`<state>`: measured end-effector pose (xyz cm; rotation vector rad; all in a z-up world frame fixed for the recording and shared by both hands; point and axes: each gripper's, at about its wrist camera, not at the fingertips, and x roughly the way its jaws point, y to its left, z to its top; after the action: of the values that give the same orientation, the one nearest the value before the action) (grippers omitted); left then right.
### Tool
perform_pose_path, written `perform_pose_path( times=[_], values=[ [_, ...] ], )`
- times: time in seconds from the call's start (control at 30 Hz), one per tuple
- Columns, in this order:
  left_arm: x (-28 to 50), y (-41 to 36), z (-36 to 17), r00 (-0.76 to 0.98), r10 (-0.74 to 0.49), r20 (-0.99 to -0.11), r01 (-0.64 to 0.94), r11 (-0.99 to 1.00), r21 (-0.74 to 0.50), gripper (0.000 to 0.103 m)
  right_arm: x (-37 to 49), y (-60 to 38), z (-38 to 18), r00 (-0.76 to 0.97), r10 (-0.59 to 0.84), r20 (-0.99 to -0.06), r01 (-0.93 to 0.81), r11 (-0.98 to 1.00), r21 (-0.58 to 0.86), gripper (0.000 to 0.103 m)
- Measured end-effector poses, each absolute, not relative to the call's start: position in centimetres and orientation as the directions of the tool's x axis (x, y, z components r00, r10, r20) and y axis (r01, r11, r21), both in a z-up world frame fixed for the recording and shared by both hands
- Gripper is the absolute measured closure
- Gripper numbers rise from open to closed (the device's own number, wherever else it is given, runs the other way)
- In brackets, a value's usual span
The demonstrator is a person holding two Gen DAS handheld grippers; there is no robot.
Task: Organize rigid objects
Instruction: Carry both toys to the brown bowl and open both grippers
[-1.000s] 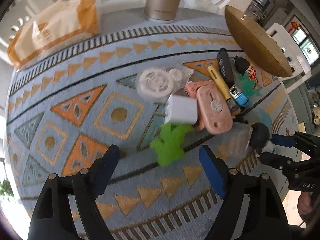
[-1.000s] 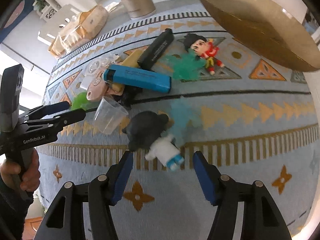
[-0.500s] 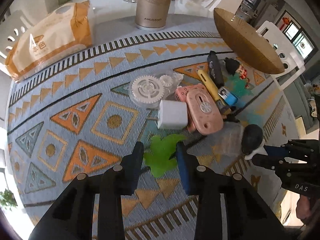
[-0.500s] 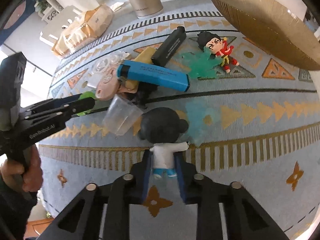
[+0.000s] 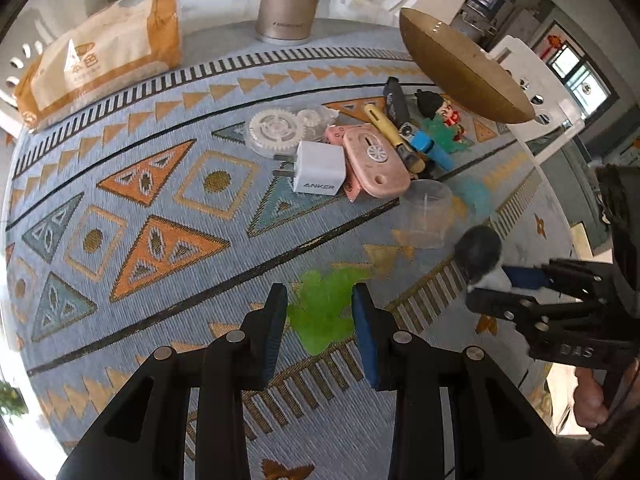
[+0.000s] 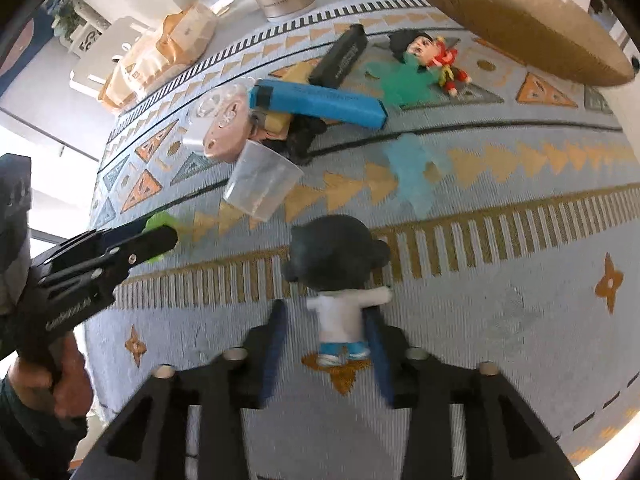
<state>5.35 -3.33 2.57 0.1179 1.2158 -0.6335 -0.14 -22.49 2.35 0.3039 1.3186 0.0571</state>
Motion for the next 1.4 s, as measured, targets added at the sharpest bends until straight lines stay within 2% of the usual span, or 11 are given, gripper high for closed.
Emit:
perform_pose_path(
  times=[0.1, 0.13, 0.27, 0.63, 0.77, 0.93, 1.13, 1.4],
  values=[
    [5.3, -3.4, 2.7, 0.202, -0.398, -0.895, 0.519, 0.818, -0.247, 0.073, 0.6, -22.2, 2.3, 0.266, 0.171, -0.949, 0.171, 0.96, 0.22, 0.058],
    [5.3, -3.4, 2.7, 0.204, -0.399, -0.894, 0.518, 0.819, -0.247, 0.073, 0.7, -22.1, 2.3, 0.271, 0.15, -0.951, 0.184, 0.961, 0.204, 0.071],
    [5.3, -3.4, 3.1, 0.227, -0.395, -0.89, 0.504, 0.83, -0.239, 0.073, 0.5, -21.8, 3.0, 0.301, 0.159, -0.94, 0.146, 0.967, 0.211, 0.081],
    [5.3, -6.4, 8.5, 0.34, -0.406, -0.848, 0.419, 0.873, -0.25, 0.073, 1.3, -24.2, 8.5, 0.38, 0.301, -0.875, -0.027, 0.949, 0.314, 0.081],
    [6.3, -11.0, 11.4, 0.371, -0.445, -0.815, 0.452, 0.853, -0.26, 0.073, 2.3, -29.5, 11.5, 0.457, 0.266, -0.849, -0.002, 0.955, 0.298, 0.081],
    [9.1, -19.2, 13.4, 0.379, -0.504, -0.776, 0.507, 0.815, -0.281, 0.073, 4.5, -37.5, 12.5, 0.51, 0.161, -0.845, 0.098, 0.965, 0.243, 0.081],
    [12.0, -26.9, 12.0, 0.366, -0.499, -0.786, 0.522, 0.809, -0.271, 0.073, 7.4, -43.7, 10.9, 0.467, 0.118, -0.876, 0.195, 0.953, 0.232, 0.081],
    [13.0, -31.9, 8.5, 0.316, -0.433, -0.844, 0.522, 0.823, -0.226, 0.072, 8.2, -46.2, 7.7, 0.375, 0.181, -0.909, 0.201, 0.942, 0.27, 0.081]
  ],
)
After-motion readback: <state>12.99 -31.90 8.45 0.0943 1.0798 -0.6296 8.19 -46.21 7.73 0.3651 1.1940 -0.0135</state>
